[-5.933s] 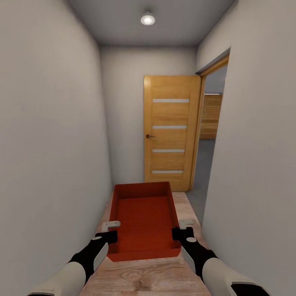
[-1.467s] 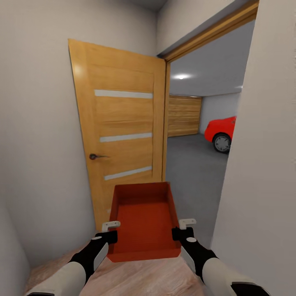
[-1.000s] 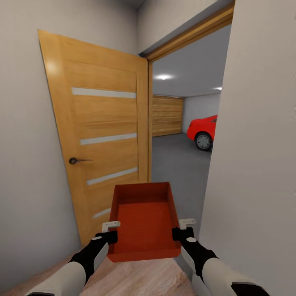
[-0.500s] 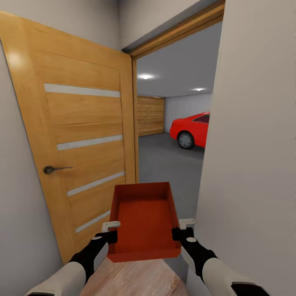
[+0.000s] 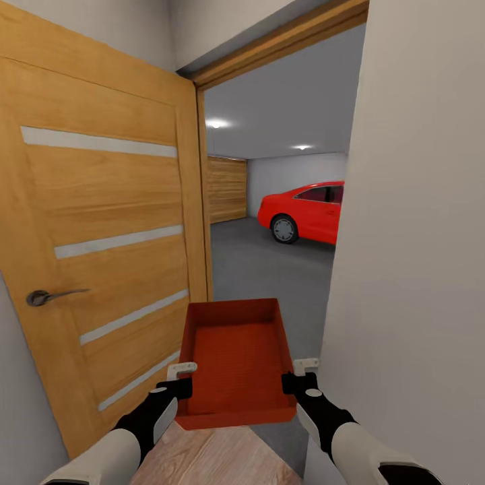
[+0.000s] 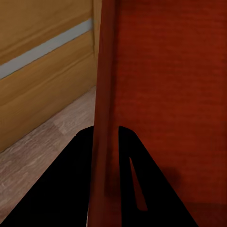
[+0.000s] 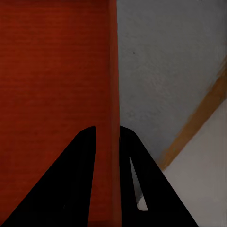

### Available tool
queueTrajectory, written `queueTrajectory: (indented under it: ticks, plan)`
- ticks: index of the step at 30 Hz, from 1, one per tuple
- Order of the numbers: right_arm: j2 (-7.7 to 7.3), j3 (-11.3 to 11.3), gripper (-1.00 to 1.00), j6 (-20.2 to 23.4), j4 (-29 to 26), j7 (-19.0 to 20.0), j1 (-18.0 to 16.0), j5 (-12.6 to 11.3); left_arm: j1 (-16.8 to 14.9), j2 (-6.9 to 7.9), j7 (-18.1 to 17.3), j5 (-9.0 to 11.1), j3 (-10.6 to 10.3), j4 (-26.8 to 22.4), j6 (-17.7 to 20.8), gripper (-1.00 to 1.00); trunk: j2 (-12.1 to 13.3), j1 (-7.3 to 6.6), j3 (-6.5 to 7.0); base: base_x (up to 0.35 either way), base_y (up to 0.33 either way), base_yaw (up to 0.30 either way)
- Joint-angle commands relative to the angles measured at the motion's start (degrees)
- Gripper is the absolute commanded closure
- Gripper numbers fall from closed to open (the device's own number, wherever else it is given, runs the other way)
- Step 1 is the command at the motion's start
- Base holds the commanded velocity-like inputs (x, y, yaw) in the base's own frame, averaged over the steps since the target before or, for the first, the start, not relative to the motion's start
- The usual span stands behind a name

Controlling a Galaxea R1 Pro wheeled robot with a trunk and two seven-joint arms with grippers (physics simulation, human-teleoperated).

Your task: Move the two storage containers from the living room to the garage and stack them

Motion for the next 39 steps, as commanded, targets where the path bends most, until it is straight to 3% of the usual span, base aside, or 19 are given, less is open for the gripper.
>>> queueTrajectory:
  ticks: [1,13,39]
  plan:
    - [0.04,-0.1,1.00,-0.2,0.2,0.7,0.0,-0.1,-0.1,0.03,1.6,-0.7,1.4,-1.4,-1.1,1.00,-0.1,0.04,-0.09,0.246,0.211,-0.008]
    - [0.02,-0.1,1.00,-0.2,0.2,0.7,0.0,-0.1,-0.1,0.01,1.6,-0.7,1.4,-1.4,-1.1,1.00,-0.1,0.04,-0.09,0.246,0.212,-0.047]
    - [0.04,-0.1,1.00,-0.2,0.2,0.7,0.0,-0.1,-0.1,0.09,1.5,-0.7,1.4,-1.4,-1.1,1.00,-0.1,0.04,-0.09,0.246,0.214,-0.241]
